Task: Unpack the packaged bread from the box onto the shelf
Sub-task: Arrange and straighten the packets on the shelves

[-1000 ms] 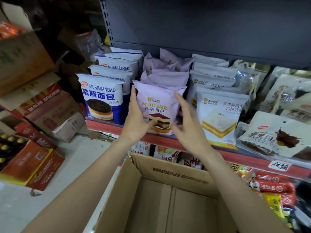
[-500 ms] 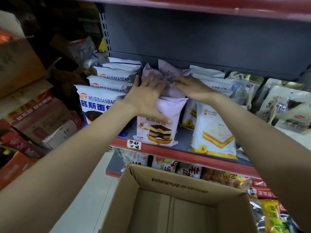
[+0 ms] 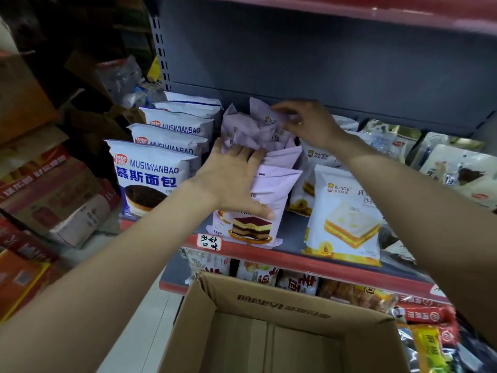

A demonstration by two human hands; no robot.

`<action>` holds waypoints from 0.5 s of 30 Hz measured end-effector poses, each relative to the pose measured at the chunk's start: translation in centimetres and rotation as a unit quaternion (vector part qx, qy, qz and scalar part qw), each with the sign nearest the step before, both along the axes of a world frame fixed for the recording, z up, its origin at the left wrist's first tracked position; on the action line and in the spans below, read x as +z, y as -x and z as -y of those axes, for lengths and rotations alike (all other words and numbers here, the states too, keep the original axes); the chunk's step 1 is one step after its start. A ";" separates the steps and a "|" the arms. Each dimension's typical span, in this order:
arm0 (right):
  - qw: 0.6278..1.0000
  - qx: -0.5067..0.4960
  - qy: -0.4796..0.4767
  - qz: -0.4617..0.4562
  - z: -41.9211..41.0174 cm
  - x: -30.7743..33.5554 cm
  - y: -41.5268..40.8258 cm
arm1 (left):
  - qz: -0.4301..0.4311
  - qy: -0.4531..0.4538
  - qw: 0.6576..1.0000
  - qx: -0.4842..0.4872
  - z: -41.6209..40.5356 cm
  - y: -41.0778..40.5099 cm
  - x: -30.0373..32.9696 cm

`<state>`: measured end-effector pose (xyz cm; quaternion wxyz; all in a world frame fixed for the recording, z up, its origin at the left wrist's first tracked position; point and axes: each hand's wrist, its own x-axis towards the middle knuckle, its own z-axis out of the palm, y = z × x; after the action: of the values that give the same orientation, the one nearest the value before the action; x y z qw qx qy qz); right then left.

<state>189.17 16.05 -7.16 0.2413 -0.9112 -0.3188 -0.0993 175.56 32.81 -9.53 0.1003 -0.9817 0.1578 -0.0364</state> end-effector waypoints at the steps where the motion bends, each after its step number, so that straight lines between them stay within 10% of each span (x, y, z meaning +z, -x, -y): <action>1: 1.000 0.004 0.023 -0.008 -0.7 0.0 -0.5 | 0.003 0.001 1.000 -0.001 0.0 0.0 -0.1; 15: 0.996 0.037 0.071 0.025 0.9 0.3 -1.3 | 0.041 0.018 0.999 -0.014 -0.4 0.8 -0.6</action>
<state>190.42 15.14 -6.86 0.1709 -0.9111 -0.3641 -0.0904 174.77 33.22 -10.08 0.0885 -0.9787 0.1666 -0.0812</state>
